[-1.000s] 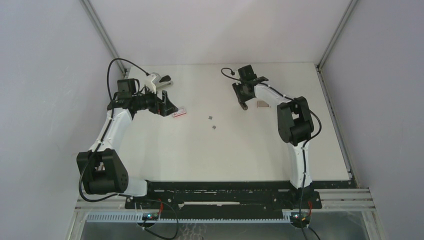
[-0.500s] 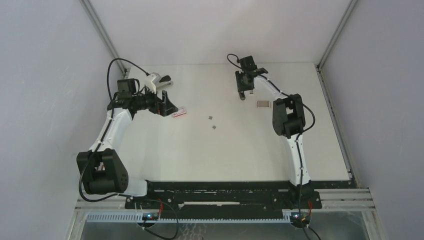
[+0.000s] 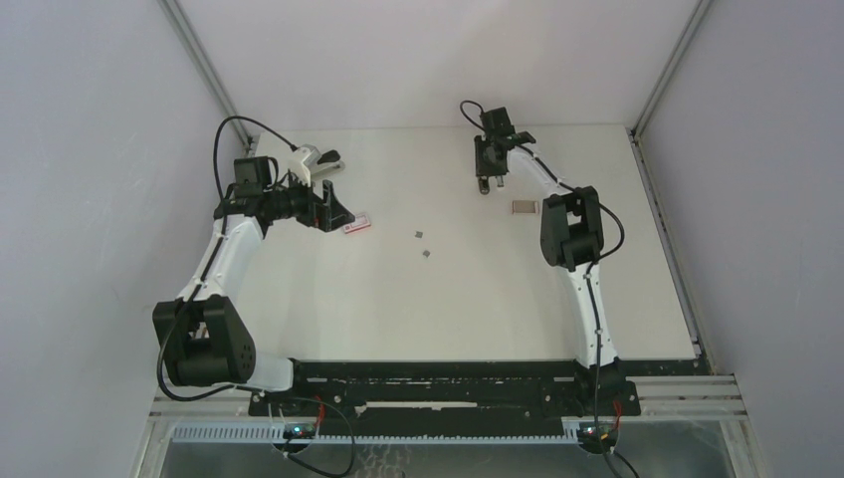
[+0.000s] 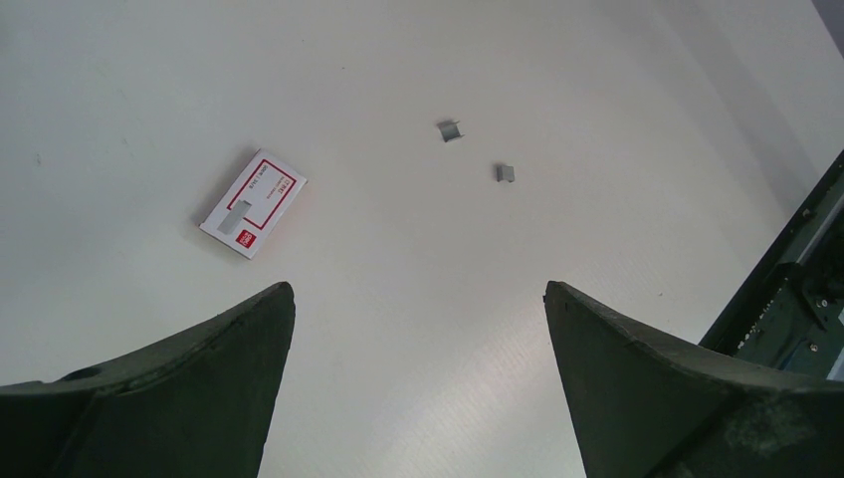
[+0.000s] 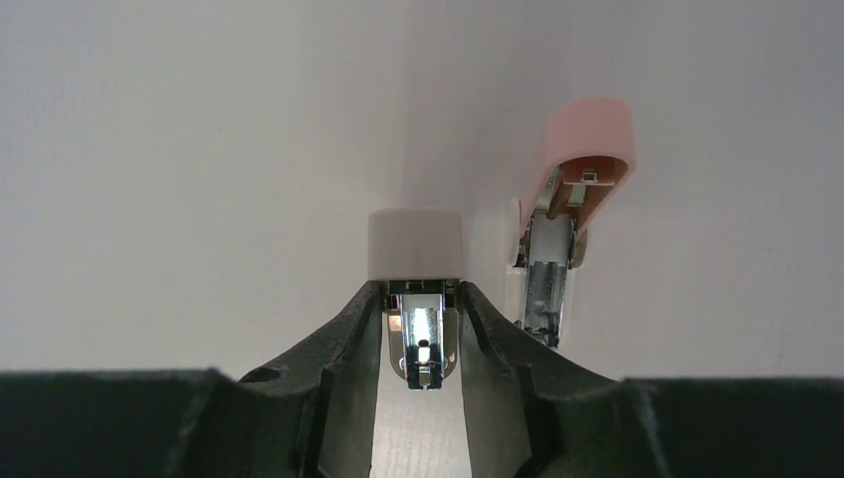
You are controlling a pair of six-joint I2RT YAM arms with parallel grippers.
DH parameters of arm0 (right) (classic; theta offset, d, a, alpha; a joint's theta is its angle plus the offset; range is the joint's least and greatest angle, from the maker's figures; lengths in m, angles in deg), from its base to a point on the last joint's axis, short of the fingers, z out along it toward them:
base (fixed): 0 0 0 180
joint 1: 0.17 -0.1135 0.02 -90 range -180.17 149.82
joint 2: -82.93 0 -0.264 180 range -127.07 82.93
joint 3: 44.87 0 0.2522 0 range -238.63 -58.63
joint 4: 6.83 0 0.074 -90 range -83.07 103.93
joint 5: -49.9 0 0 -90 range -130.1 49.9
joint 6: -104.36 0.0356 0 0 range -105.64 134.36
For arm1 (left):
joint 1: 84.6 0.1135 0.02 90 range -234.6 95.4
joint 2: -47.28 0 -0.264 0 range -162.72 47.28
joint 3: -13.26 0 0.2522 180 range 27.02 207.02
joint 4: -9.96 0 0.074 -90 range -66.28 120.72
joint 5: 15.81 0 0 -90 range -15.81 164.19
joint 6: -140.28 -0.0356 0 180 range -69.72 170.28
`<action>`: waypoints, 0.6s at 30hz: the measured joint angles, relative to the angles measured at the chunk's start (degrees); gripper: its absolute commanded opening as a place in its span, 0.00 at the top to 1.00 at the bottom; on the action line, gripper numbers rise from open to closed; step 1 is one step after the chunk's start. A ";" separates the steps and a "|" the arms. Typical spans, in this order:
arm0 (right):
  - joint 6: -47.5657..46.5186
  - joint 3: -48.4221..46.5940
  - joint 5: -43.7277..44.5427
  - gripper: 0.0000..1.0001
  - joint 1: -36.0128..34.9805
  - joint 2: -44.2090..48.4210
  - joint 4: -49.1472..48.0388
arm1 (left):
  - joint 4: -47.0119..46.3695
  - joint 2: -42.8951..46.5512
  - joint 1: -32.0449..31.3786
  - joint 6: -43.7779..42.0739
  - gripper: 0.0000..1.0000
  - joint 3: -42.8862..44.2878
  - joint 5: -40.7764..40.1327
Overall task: Unload the staples from the stapler
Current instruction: Move the stapler to the center of the board.
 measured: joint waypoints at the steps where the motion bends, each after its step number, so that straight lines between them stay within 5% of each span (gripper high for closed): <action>1: 0.15 -0.22 0.00 0.69 -0.02 -0.28 -0.13 | 0.02 -0.07 0.00 0.00 0.00 0.00 0.00; 18: 2.03 -2.01 0.13 0.60 -0.13 -2.54 0.28 | 0.02 -0.35 0.00 -0.02 0.00 0.00 -0.17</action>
